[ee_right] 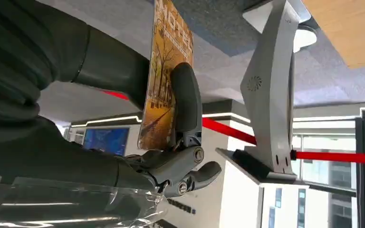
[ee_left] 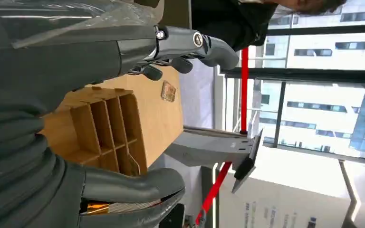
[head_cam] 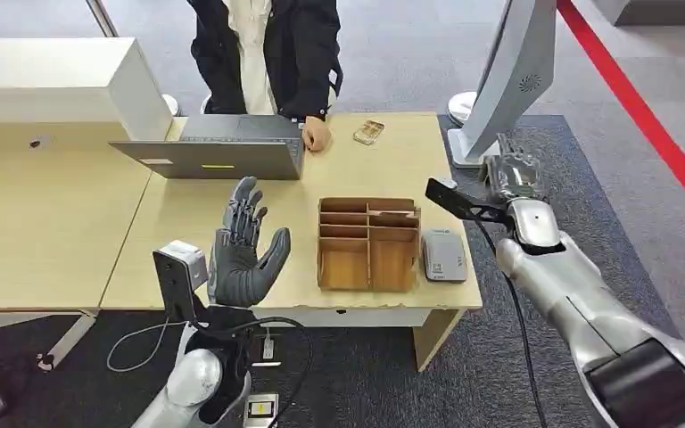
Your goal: Pass the card to the sensor for recognition and then transmit it.
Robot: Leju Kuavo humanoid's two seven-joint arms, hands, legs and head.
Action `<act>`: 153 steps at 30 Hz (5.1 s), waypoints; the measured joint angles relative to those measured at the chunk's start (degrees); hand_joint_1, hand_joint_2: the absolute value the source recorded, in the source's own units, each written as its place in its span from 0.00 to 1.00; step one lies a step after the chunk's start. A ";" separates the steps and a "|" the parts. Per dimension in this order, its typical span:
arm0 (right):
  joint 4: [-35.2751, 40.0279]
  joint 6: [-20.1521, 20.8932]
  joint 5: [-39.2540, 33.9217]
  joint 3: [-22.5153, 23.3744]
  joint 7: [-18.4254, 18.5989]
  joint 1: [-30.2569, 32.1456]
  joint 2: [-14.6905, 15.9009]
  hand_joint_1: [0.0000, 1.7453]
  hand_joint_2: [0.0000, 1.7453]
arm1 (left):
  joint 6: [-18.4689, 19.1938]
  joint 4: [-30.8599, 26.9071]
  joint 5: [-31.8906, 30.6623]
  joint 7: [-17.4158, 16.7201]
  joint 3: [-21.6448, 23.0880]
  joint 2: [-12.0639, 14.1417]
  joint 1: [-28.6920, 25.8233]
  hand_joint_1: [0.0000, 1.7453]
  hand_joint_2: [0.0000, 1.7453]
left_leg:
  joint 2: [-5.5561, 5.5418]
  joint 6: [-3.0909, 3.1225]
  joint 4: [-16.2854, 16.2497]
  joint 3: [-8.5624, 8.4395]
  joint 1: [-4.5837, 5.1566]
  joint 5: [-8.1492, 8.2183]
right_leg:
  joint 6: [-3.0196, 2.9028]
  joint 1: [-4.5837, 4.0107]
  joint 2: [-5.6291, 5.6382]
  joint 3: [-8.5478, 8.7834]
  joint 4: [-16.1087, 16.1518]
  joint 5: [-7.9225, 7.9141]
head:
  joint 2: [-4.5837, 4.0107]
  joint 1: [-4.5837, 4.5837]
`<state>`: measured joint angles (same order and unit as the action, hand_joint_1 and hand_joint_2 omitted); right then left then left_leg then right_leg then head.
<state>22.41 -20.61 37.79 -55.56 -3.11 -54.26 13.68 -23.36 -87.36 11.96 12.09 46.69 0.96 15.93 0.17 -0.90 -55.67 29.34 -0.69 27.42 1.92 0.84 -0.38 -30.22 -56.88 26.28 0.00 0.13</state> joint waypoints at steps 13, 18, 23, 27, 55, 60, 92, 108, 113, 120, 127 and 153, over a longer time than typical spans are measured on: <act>4.63 1.88 -0.55 0.26 -0.11 4.51 2.14 1.00 1.00 | 0.87 0.15 0.81 1.79 0.00 -0.07 0.30 0.00 1.00 | 0.01 0.00 0.00 0.01 0.00 0.00 | 0.00 0.00 0.00 0.00 0.00 0.00 | 0.00 0.00; 5.68 2.16 -0.44 0.26 -0.02 5.09 2.58 1.00 1.00 | 0.87 0.15 0.81 1.92 0.00 -0.09 0.43 0.00 1.00 | 0.01 0.00 0.00 0.00 0.00 0.00 | 0.00 0.00 0.00 0.00 0.00 0.00 | 0.00 -0.02; 6.36 2.79 -0.41 0.26 -0.02 5.57 2.73 1.00 1.00 | 1.00 0.15 0.83 1.92 0.00 -0.22 0.70 0.00 1.00 | 0.01 0.00 0.00 0.00 0.00 0.00 | 0.00 0.00 0.00 0.00 0.00 0.00 | 0.00 0.00; 6.84 3.32 -0.44 0.24 -0.13 6.02 2.82 1.00 1.00 | 1.25 0.15 0.90 1.92 0.00 -0.22 0.83 0.00 1.00 | 0.00 0.00 0.00 0.00 0.00 0.00 | 0.00 0.00 0.00 0.00 0.00 0.00 | 0.00 0.00; 10.32 5.90 -0.52 -0.33 -1.27 10.00 2.29 1.00 1.00 | 1.59 0.15 0.90 2.08 0.00 -0.22 0.88 0.00 1.00 | 0.01 0.00 0.01 0.02 0.00 0.00 | 0.00 0.00 0.00 0.00 0.00 0.00 | 0.00 -0.02; 10.40 5.97 -0.57 -0.37 -1.31 10.15 1.92 1.00 1.00 | 1.59 0.15 0.87 2.08 0.00 -0.22 0.84 0.00 1.00 | 0.00 0.00 0.01 0.02 0.00 0.00 | 0.00 0.00 0.00 0.01 0.00 0.00 | 0.00 0.00; 11.52 7.34 -1.31 -1.92 -2.56 11.39 -0.42 1.00 1.00 | 1.22 0.11 0.35 1.77 0.00 -0.22 0.82 0.00 1.00 | 0.00 0.00 0.01 0.02 0.01 0.00 | 0.00 0.00 0.00 0.01 0.00 0.00 | 0.00 0.00; 10.77 9.11 -3.32 -2.30 -2.56 12.49 -0.59 1.00 1.00 | 1.57 0.11 -0.44 1.42 0.00 -0.22 0.53 0.00 1.00 | 0.01 0.00 0.01 -0.01 0.00 0.01 | 0.00 0.00 0.00 0.02 0.00 0.00 | 0.00 -0.02; 10.10 9.35 -3.98 -2.30 -2.58 12.49 -0.57 1.00 1.00 | 0.87 0.02 -0.83 0.92 0.00 -0.17 0.15 0.00 1.00 | 0.01 0.01 0.00 -0.03 0.00 0.00 | 0.00 0.00 0.00 0.05 0.00 0.00 | 0.00 0.00; 9.05 9.66 -4.72 -2.19 -2.56 12.58 -0.39 1.00 1.00 | 0.41 -0.55 -1.07 0.17 0.00 0.09 -0.10 0.00 1.00 | 0.01 0.01 -0.01 -0.13 0.00 0.00 | 0.00 0.00 0.00 0.16 0.01 0.00 | 0.00 0.00; 8.19 9.07 -4.52 -1.51 -2.56 12.69 -0.35 1.00 1.00 | 0.48 -1.01 -1.82 -0.59 0.00 0.24 -0.27 0.00 1.00 | 0.01 0.01 -0.04 -0.15 0.01 0.00 | 0.01 0.01 0.00 0.20 0.01 -0.01 | 0.00 0.00; 18.86 -0.85 -5.90 9.73 -0.43 4.93 2.10 1.00 1.00 | 1.79 -1.46 -1.60 0.63 0.00 0.24 -0.01 0.00 1.00 | 0.00 0.01 -0.06 -0.07 0.01 0.00 | 0.02 0.01 0.00 0.11 0.00 -0.02 | 0.00 0.00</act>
<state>41.27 -21.46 31.89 -45.83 -3.54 -49.33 15.78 -21.57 -88.83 10.36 12.72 46.69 1.20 15.92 0.17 -0.89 -55.74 29.27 -0.69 27.42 1.94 0.85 -0.38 -30.11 -56.88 26.27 0.00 0.13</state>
